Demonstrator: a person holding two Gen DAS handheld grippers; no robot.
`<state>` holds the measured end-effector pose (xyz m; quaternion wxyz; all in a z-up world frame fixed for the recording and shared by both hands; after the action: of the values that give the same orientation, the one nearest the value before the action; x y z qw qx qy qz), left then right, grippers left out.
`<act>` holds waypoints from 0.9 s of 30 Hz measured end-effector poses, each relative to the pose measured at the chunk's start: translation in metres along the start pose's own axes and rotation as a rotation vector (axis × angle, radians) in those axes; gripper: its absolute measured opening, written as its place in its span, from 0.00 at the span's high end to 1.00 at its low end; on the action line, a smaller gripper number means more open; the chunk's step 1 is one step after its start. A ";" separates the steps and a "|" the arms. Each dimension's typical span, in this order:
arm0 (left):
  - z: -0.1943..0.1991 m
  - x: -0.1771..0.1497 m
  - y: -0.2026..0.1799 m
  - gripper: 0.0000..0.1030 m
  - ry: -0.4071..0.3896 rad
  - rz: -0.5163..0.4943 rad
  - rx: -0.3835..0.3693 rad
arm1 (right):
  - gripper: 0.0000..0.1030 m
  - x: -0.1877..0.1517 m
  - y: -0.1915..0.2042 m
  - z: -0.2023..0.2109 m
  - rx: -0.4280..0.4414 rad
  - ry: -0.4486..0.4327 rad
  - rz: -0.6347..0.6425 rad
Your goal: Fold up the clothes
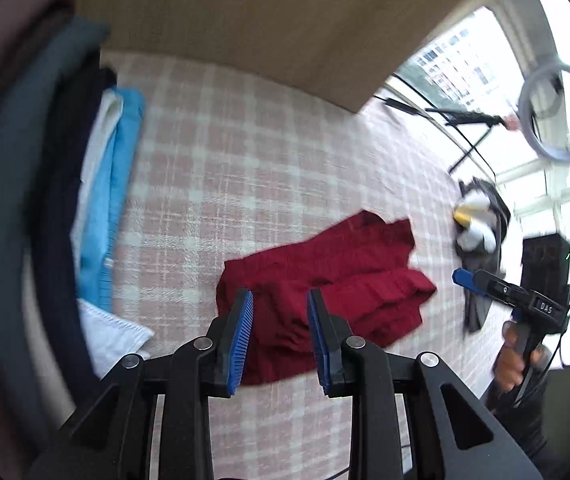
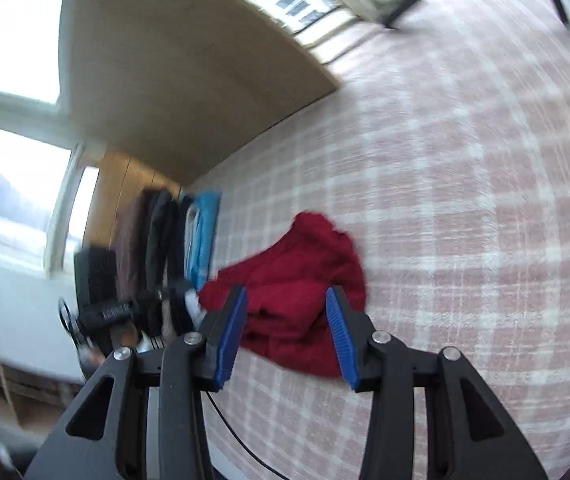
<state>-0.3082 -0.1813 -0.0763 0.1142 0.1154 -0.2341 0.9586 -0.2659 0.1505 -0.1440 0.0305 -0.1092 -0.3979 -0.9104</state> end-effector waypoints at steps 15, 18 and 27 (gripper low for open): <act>-0.057 0.018 -0.009 0.75 0.036 -0.111 0.095 | 0.64 0.004 0.004 -0.060 -0.199 0.089 0.205; -0.044 0.036 0.005 0.76 -0.038 -0.056 0.156 | 0.63 0.020 -0.004 -0.038 -0.189 0.014 0.161; -0.083 0.016 -0.033 0.74 0.041 -0.180 0.052 | 0.63 -0.006 0.021 -0.066 -0.204 0.083 0.359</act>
<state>-0.3283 -0.1104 -0.1295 0.2016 0.1194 -0.1954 0.9523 -0.2689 0.0878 -0.1740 0.1975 -0.1431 -0.2762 -0.9296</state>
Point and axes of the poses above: each gripper's, at about its wrist camera, not at the fingertips, and z roughly against the way its jaws point, y to its left, x to its top, the point moved 9 cm from there along -z, roughly the way its jaws point, and after that the axes turned 4 degrees about -z, right-handed, at the moved point
